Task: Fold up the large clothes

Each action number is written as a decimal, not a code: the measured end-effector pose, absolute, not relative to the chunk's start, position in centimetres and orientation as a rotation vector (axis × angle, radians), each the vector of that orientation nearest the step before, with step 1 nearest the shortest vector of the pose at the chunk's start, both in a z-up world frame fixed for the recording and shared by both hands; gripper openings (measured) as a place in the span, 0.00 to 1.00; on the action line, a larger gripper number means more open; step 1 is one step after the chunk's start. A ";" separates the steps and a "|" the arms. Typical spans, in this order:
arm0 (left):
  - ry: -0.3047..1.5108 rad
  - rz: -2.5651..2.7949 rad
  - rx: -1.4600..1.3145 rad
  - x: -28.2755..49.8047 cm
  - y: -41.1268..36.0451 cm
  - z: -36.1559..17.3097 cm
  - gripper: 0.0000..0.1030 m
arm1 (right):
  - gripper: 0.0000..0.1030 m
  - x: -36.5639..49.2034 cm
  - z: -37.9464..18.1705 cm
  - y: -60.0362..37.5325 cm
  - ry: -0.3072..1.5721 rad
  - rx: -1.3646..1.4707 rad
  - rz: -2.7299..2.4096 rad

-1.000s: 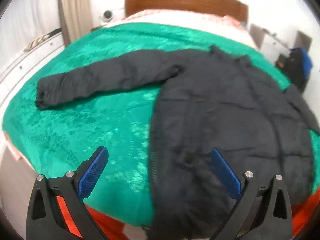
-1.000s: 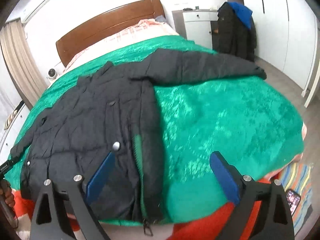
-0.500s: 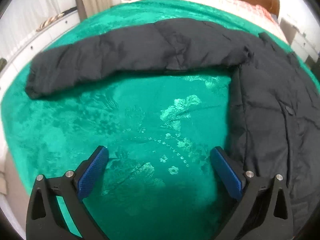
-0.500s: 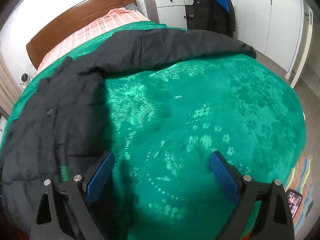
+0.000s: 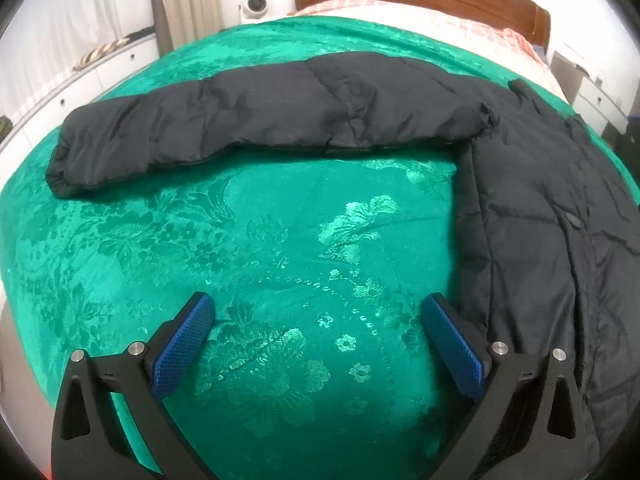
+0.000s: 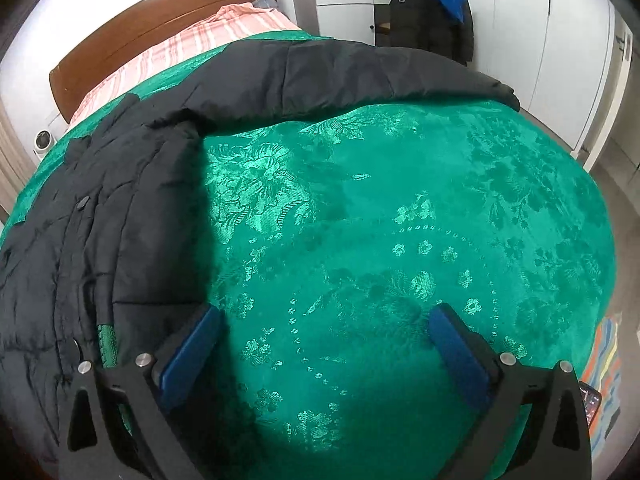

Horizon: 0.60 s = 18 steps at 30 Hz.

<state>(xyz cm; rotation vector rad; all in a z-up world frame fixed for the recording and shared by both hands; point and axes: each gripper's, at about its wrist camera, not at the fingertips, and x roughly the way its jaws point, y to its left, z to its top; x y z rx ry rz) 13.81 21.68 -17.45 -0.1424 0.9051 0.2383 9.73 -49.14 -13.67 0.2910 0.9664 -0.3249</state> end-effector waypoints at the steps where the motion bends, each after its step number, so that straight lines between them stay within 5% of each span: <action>1: 0.905 0.238 -0.142 13.9 21.8 -17.4 1.00 | 1.00 9.8 -13.7 -49.1 0.968 0.291 -0.325; 18: 0.881 0.237 -0.133 13.3 21.9 -17.2 1.00 | 1.00 9.9 -14.0 -49.2 0.973 0.289 -0.324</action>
